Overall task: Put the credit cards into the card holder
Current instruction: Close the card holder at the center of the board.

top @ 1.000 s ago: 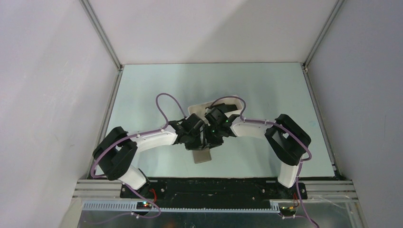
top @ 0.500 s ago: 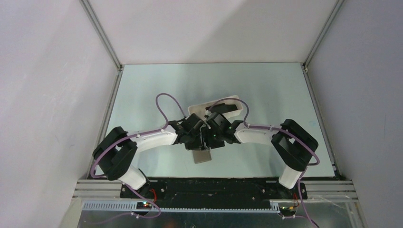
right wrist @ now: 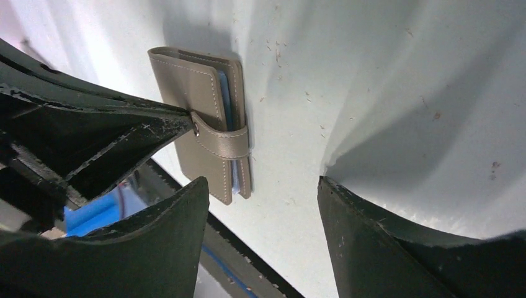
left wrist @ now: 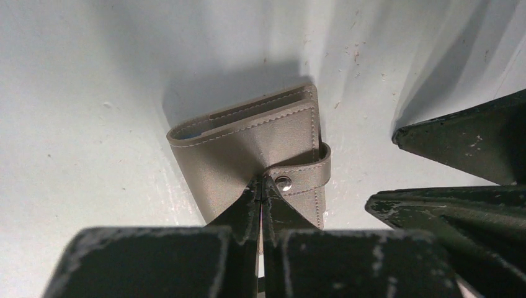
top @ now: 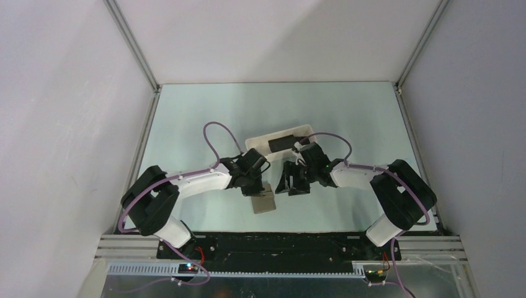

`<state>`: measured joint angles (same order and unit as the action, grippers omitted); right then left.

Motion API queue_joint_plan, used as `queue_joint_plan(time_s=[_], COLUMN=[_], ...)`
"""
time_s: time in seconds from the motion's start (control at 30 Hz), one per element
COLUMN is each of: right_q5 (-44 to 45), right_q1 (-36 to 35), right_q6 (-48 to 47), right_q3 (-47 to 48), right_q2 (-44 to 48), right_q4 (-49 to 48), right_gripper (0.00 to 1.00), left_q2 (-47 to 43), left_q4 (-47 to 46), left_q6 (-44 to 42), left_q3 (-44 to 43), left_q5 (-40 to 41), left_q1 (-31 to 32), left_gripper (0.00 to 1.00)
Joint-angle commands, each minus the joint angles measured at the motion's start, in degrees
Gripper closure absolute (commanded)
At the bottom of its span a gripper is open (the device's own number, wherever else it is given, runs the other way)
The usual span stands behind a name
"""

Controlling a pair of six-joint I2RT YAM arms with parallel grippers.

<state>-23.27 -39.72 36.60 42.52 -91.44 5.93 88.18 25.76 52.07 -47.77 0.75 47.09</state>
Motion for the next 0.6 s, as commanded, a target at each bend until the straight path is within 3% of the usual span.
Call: queue_joint_plan(time_s=[0.0, 0.27, 0.5, 0.57], right_q5=[-7.27, -11.74, -10.38, -8.58], right_q1=[2.48, 3.16, 2.90, 2.70], right_q6=[2.37, 4.96, 3.82, 3.15], right_q3=[-6.97, -7.81, -6.14, -6.05], right_q2=[-5.43, -13.82, -17.23, -14.49], right_q4=[0.94, -8.33, -7.38, -6.40], right_gripper=[0.31, 0.38, 0.40, 0.47], left_q2=[1.13, 1.11, 1.05, 1.07], left_q4=[0.82, 0.89, 0.87, 0.86], left_q6=[-0.29, -0.32, -0.40, -0.40], left_q3=[0.40, 0.47, 0.53, 0.57], left_q5=[1.31, 1.36, 1.40, 1.44], left_q1=[0.16, 0.12, 0.19, 0.16], left_gripper=[1.00, 1.00, 1.00, 1.00])
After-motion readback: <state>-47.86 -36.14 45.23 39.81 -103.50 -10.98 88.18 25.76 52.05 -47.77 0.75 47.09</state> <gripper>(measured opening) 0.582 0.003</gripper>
